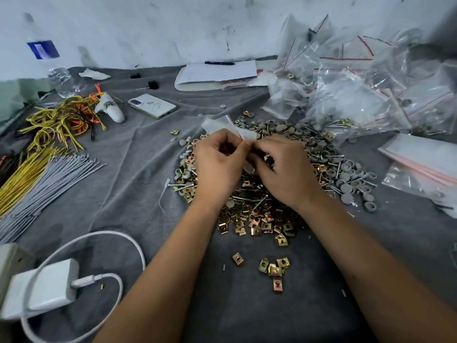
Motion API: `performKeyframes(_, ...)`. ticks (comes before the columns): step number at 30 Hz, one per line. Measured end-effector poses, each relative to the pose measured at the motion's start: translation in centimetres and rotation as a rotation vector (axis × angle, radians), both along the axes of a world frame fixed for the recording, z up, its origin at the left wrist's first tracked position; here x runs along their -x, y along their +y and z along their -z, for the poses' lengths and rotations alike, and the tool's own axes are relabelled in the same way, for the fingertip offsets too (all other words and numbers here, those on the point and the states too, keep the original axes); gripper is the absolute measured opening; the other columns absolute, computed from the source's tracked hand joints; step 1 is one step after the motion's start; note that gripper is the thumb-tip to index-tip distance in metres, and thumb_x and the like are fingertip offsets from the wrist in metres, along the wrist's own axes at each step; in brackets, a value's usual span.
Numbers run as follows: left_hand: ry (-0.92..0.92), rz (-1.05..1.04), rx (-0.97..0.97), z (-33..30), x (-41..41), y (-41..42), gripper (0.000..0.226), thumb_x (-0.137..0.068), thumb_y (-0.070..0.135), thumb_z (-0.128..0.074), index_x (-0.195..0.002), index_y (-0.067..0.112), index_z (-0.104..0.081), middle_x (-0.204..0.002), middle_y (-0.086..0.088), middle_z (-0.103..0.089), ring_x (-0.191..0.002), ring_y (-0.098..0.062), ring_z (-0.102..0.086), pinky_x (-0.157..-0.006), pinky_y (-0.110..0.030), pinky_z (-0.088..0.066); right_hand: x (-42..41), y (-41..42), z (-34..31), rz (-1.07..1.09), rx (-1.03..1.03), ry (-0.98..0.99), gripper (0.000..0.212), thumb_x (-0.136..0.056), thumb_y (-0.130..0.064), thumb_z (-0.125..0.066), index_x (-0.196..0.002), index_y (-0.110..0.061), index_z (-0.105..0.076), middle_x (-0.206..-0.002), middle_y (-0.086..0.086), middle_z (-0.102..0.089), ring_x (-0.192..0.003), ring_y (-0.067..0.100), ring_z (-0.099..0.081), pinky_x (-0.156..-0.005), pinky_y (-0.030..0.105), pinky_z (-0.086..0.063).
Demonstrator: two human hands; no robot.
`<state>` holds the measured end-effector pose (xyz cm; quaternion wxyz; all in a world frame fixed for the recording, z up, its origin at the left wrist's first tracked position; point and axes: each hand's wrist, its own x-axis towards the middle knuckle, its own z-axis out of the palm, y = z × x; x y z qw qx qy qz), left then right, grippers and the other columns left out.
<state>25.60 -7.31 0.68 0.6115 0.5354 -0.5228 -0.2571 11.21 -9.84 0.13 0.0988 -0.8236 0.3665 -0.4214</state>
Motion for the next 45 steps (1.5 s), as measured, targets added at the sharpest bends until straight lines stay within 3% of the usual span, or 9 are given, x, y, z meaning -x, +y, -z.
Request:
performKeyframes(6,-0.109,0.074,-0.030,-0.1,-0.5,-0.2,0.026,-0.095,0.013,-0.074,-0.077,-0.004,-0.065,-0.063,-0.012,-0.059,-0.055,-0.016,-0.048,-0.053,-0.030,-0.039,0.7,-0.3,-0.2,-0.054,-0.124,0.028,0.025,-0.100,-0.009,-0.059,-0.078,-0.006,-0.070,-0.071,0.002,-0.063,-0.069,0.019,-0.058,-0.068,0.040,-0.046)
performKeyframes(9,-0.030,0.178,-0.073,-0.1,-1.1,-0.4,0.026,-0.097,0.012,-0.071,-0.079,-0.005,-0.063,-0.065,-0.026,-0.058,-0.051,-0.017,-0.046,-0.047,-0.026,-0.038,1.1,-0.4,-0.4,-0.101,-0.209,-0.024,0.028,-0.100,-0.013,-0.062,-0.074,-0.013,-0.071,-0.067,-0.001,-0.066,-0.063,0.013,-0.060,-0.062,0.031,-0.045)
performKeyframes(14,0.242,0.400,-0.156,-0.4,-1.7,-0.4,0.022,-0.088,0.024,-0.071,-0.079,0.006,-0.063,-0.069,-0.010,-0.062,-0.058,-0.015,-0.052,-0.049,-0.020,-0.044,1.6,-1.0,-0.4,-0.204,-0.384,-0.219,0.012,-0.096,-0.016,-0.071,-0.091,-0.012,-0.081,-0.078,-0.002,-0.076,-0.072,0.015,-0.071,-0.067,0.029,-0.055)
performKeyframes(20,0.288,0.426,-0.193,-0.3,-1.7,-0.5,0.020,-0.103,0.012,-0.060,-0.083,0.009,-0.061,-0.076,-0.007,-0.061,-0.064,-0.013,-0.056,-0.051,-0.019,-0.046,1.5,-1.1,0.0,-0.268,-0.431,-0.329,0.012,-0.092,-0.016,-0.076,-0.080,-0.019,-0.075,-0.061,-0.014,-0.067,-0.053,0.001,-0.058,-0.055,0.013,-0.043)
performKeyframes(26,0.407,0.496,-0.126,-0.6,-1.4,-0.4,0.021,-0.106,0.000,-0.045,-0.088,0.007,-0.052,-0.075,-0.001,-0.060,-0.064,-0.008,-0.055,-0.053,-0.016,-0.044,0.7,-0.6,-0.1,-0.324,-0.614,-0.596,0.017,-0.096,-0.017,-0.068,-0.083,-0.008,-0.073,-0.066,0.010,-0.064,-0.051,0.010,-0.051,-0.044,0.018,-0.039)
performKeyframes(32,0.469,0.535,-0.053,-0.7,-1.0,-0.4,0.009,-0.106,0.000,-0.043,-0.107,-0.001,-0.052,-0.080,-0.004,-0.060,-0.069,-0.009,-0.053,-0.056,-0.016,-0.044,0.3,-0.8,0.1,-0.361,-0.793,-0.851,0.019,-0.099,-0.012,-0.063,-0.093,0.004,-0.071,-0.089,0.029,-0.064,-0.082,0.040,-0.053,-0.069,0.038,-0.045)
performKeyframes(34,0.373,0.466,-0.066,-0.7,-0.7,-0.4,0.010,-0.107,-0.001,-0.045,-0.107,-0.002,-0.054,-0.078,-0.006,-0.060,-0.065,-0.010,-0.054,-0.055,-0.018,-0.045,0.2,-0.7,0.1,-0.319,-0.733,-0.820,0.020,-0.099,-0.011,-0.063,-0.089,0.005,-0.069,-0.083,0.025,-0.066,-0.074,0.038,-0.054,-0.064,0.038,-0.047)
performKeyframes(38,0.071,0.279,-0.064,-0.3,-0.4,-0.5,0.017,-0.102,-0.002,-0.056,-0.089,-0.011,-0.055,-0.066,-0.015,-0.055,-0.051,-0.018,-0.049,-0.046,-0.031,-0.038,0.9,-0.9,0.3,-0.179,-0.444,-0.413,0.027,-0.098,-0.015,-0.066,-0.070,-0.017,-0.067,-0.059,-0.006,-0.063,-0.055,0.007,-0.055,-0.053,0.022,-0.044)
performKeyframes(45,0.117,0.418,-0.075,-0.3,-0.8,-0.4,0.014,-0.105,-0.002,-0.049,-0.093,-0.004,-0.057,-0.069,-0.014,-0.052,-0.056,-0.017,-0.047,-0.047,-0.024,-0.036,1.4,-1.1,-0.3,-0.271,-0.570,-0.398,0.024,-0.102,-0.017,-0.063,-0.080,-0.010,-0.069,-0.066,0.001,-0.067,-0.055,0.013,-0.056,-0.051,0.023,-0.044)
